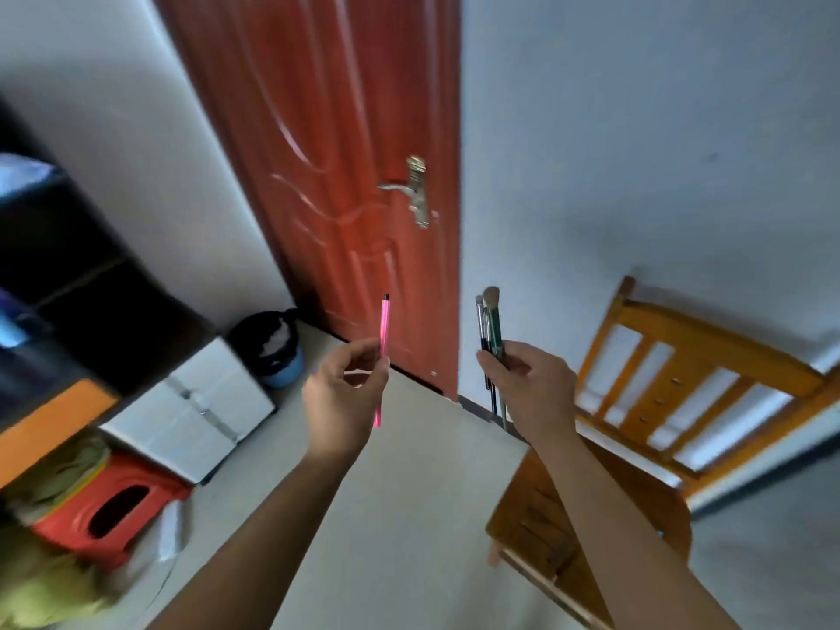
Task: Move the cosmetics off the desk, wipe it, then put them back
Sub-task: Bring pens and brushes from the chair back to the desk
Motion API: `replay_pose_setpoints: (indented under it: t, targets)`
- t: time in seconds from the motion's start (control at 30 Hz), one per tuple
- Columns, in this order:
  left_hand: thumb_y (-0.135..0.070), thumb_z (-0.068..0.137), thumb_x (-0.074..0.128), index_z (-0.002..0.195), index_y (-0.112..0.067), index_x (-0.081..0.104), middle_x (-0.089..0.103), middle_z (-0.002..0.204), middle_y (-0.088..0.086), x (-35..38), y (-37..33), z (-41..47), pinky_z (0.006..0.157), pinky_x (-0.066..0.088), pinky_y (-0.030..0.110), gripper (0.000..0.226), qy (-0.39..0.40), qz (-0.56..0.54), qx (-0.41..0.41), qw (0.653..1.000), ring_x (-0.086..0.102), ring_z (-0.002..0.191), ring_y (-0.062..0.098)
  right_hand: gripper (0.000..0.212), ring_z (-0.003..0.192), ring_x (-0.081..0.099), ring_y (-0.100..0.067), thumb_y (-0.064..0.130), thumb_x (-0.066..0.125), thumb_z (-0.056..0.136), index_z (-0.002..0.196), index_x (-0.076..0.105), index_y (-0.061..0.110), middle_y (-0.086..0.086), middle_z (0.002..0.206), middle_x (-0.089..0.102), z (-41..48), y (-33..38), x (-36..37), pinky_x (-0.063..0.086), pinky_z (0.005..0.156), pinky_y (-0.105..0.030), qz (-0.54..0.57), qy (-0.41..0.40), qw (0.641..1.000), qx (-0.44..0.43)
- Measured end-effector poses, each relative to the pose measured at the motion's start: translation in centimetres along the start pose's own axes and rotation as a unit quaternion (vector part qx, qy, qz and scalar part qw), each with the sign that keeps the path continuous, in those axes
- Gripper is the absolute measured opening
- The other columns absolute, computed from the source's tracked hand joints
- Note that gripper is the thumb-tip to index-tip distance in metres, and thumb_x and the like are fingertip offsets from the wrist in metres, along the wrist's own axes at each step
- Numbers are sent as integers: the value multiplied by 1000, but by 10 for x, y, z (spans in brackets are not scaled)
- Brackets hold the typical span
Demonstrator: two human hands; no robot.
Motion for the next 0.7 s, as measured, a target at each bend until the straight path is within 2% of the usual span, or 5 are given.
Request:
replay_pose_setpoints:
  t: [0.13, 0.23, 0.37, 0.57, 0.7]
  targets:
    - [-12, 84, 74, 90, -43, 69, 73, 86, -10, -158, 12, -7, 65, 52, 13, 31, -100, 10, 7, 995, 67, 71, 0, 8, 57, 57, -9, 41, 76, 82, 84, 75, 33, 9, 60, 64, -46, 101, 93, 47, 61, -27, 14, 57, 995, -79]
    - [-11, 84, 75, 90, -38, 70, 73, 84, -9, -288, 34, -30, 67, 54, 20, 28, -174, 7, 4, 985, 66, 70, 1, 13, 62, 62, -14, 38, 77, 83, 85, 75, 26, 7, 63, 67, -103, 170, 181, 48, 65, -29, 8, 112, 985, -129]
    - [-12, 83, 76, 89, -42, 69, 72, 82, -11, -454, 70, -72, 67, 48, 10, 31, -266, 31, -5, 963, 66, 72, -1, 12, 58, 61, -7, 36, 79, 82, 79, 74, 25, 13, 61, 68, -194, 253, 303, 42, 59, -16, 24, 189, 965, -180]
    - [-19, 84, 77, 94, -35, 74, 73, 82, -16, -635, 128, -111, 73, 57, 31, 19, -364, 38, -47, 930, 69, 77, 2, 15, 60, 63, -1, 36, 79, 82, 76, 75, 23, 16, 63, 69, -306, 334, 454, 43, 56, -16, 48, 289, 933, -212]
    - [-18, 84, 78, 99, -31, 75, 73, 85, -16, -689, 165, -108, 76, 57, 27, 20, -389, 41, -64, 918, 68, 79, -2, 10, 66, 66, 3, 38, 79, 82, 75, 73, 35, 21, 66, 70, -336, 355, 522, 44, 61, -8, 40, 332, 917, -220]
Point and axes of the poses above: each hand's wrist, its own z-axis towards the middle knuckle, its own x-axis out of the palm, y = z × x, the point moved 8 cm from there along z, towards the middle knuckle
